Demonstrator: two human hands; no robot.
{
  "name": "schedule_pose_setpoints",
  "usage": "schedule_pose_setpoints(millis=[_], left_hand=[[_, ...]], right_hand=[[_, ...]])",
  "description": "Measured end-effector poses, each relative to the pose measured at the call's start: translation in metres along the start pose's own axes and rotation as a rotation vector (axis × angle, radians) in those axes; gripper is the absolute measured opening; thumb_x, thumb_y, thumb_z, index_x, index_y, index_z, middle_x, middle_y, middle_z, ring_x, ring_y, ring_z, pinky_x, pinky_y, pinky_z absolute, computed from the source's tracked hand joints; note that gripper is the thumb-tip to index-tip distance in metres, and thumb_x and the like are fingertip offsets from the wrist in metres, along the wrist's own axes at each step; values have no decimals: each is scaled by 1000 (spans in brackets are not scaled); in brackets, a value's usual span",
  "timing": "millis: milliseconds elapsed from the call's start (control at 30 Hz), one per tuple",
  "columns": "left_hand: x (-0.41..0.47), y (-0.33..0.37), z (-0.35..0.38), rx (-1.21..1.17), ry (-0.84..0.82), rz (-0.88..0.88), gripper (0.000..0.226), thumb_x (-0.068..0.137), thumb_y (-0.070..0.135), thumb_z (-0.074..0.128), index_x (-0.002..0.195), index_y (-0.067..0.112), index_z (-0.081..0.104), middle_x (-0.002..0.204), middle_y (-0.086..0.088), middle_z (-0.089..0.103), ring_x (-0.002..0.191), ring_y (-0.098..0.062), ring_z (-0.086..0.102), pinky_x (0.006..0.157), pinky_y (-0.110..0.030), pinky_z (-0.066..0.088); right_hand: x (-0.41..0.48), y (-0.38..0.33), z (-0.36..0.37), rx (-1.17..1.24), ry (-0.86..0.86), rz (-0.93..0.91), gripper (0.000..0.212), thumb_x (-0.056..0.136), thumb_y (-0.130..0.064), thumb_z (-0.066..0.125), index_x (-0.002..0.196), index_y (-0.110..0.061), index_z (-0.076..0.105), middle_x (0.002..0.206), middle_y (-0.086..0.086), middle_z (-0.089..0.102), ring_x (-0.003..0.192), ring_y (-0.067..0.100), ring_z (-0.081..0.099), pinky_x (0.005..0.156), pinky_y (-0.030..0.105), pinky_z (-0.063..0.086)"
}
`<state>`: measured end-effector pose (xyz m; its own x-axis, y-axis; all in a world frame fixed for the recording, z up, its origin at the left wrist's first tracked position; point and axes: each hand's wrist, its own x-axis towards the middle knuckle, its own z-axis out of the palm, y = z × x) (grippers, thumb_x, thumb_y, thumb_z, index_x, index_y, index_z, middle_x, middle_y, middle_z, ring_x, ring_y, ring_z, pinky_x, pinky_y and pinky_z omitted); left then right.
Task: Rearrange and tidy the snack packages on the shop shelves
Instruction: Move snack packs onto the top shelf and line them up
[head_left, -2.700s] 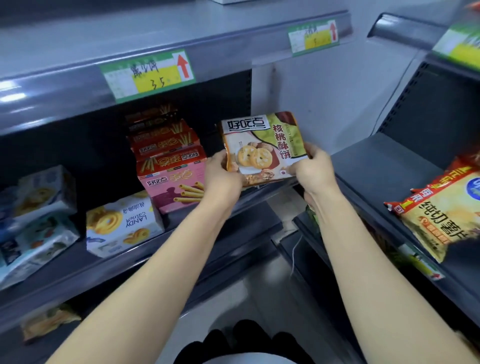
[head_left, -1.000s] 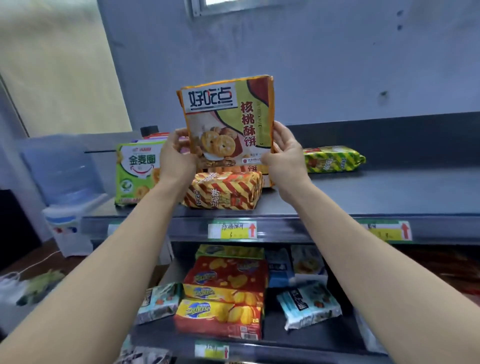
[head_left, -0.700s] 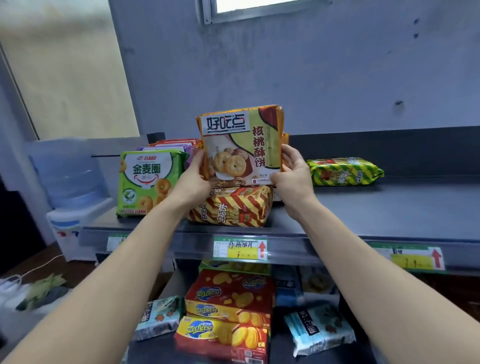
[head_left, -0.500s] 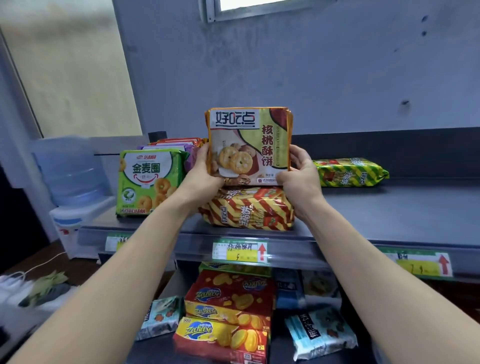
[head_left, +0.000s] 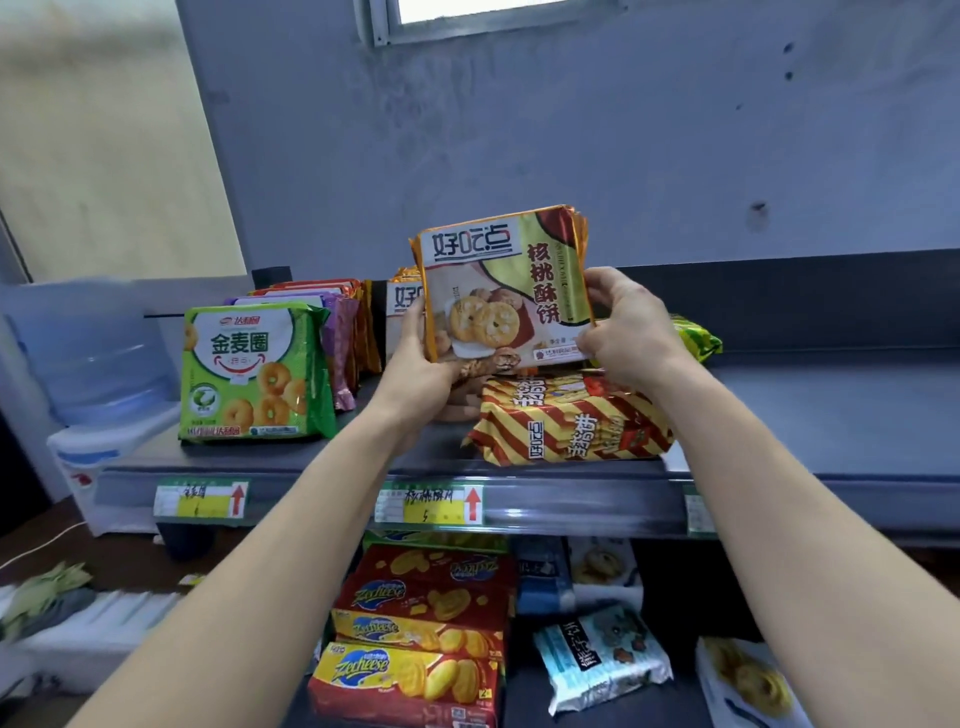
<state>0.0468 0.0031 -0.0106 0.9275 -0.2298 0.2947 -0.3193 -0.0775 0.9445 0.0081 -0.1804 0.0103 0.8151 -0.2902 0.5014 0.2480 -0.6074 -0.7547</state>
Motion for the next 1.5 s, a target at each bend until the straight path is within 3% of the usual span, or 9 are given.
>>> schedule_pose_setpoints(millis=[67,233,367,533,733,833,1033,1267,1500], left_hand=[[0,-3,-6,-18,31,-1,69,95,2,49,144,39,18,93,14,60,57,-12,69,51,-30,58],[10,-10,-38,78,203,61,69,91,2,55,140,39,26,123,3,59,82,-21,69,57,-37,59],[13,-19,-58,174,283,79,73,77,14,67,131,46,31,120,6,62,99,-27,65,80,-52,56],[21,-40,-71,210,354,60,78,67,11,70,127,46,34,116,6,64,100,-27,64,77,-54,56],[22,-37,-51,165,312,100,68,83,-6,58,135,31,33,111,2,60,89,-27,65,69,-42,59],[24,-38,-37,116,258,81,64,83,-9,55,131,30,36,103,2,60,85,-32,67,65,-46,59],[35,-42,-54,207,373,129,57,83,3,57,126,36,39,113,3,63,98,-24,63,84,-45,55],[27,-60,-57,330,317,43,51,81,-7,44,123,22,40,102,-6,62,90,-34,63,78,-50,56],[27,-59,-57,405,322,53,43,81,-5,50,116,18,38,106,-12,62,90,-36,62,76,-50,56]], right_hand=[[-1,-4,8,-14,-11,-17,61,84,12,51,135,-21,44,124,-4,60,109,14,60,86,32,56],[-2,-24,38,-3,-87,-15,64,84,12,50,137,-21,36,126,1,57,110,19,59,89,37,55],[-6,-41,68,-19,-181,58,54,89,5,47,138,-9,30,130,11,51,117,27,53,96,41,50],[-9,-47,90,-133,-243,73,60,88,3,49,141,-3,21,143,15,34,129,30,40,105,41,41],[-12,-39,79,-360,-272,128,92,88,-3,54,149,-10,-14,159,9,1,138,30,31,111,37,33],[-11,-34,66,-423,-201,148,89,88,-2,51,150,-10,-12,158,9,7,135,31,35,109,37,33],[-8,-51,77,-336,-150,103,73,88,-1,53,146,-1,10,148,15,26,133,32,36,105,36,35],[-18,-39,94,-515,-193,198,56,89,-4,50,136,10,22,131,23,48,117,36,51,81,34,42],[-24,-36,101,-580,-156,221,64,90,-5,53,141,11,18,134,23,47,120,37,50,90,39,45]])
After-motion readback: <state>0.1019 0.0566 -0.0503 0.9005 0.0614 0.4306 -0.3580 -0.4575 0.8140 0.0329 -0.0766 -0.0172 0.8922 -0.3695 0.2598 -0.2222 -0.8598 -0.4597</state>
